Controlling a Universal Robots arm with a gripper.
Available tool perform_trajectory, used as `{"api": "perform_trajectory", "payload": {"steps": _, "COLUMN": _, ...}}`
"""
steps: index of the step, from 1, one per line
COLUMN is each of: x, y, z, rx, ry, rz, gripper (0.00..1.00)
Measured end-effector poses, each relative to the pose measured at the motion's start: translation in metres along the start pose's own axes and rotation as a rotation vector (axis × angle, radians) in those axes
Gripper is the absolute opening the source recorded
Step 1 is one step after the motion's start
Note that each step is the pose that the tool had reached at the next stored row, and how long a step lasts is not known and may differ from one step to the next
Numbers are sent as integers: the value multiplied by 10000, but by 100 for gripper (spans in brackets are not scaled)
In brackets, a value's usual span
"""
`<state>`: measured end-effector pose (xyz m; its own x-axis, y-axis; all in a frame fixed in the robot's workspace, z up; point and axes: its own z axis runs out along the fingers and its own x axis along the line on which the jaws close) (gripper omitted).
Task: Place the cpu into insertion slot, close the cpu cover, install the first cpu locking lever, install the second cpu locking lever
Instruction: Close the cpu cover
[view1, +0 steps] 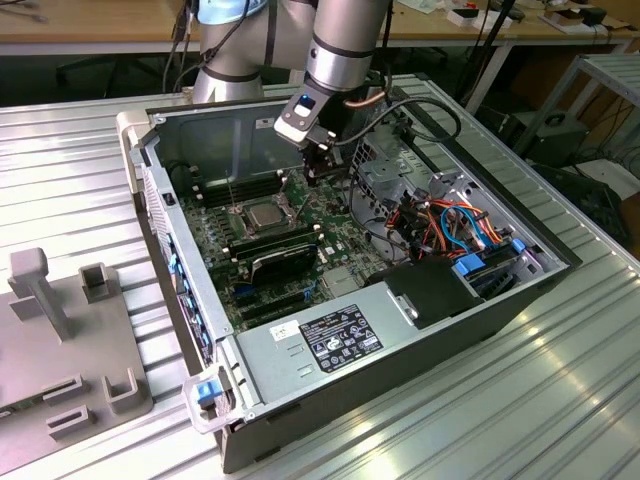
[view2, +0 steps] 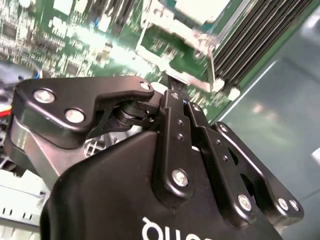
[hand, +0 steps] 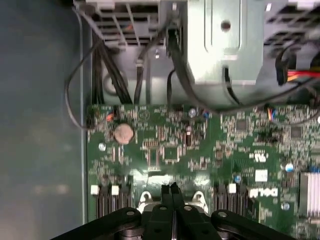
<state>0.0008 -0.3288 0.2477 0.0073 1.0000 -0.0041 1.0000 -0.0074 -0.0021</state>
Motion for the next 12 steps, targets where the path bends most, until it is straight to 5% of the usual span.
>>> {"api": "perform_trajectory", "payload": {"steps": 6, "x": 27, "y": -366, "z": 37, "rx": 2, "ry": 0, "rz": 0, "gripper": 11}}
{"api": "perform_trajectory", "payload": {"steps": 12, "x": 30, "y": -395, "z": 42, "rx": 0, "ry": 0, "rz": 1, "gripper": 11}}
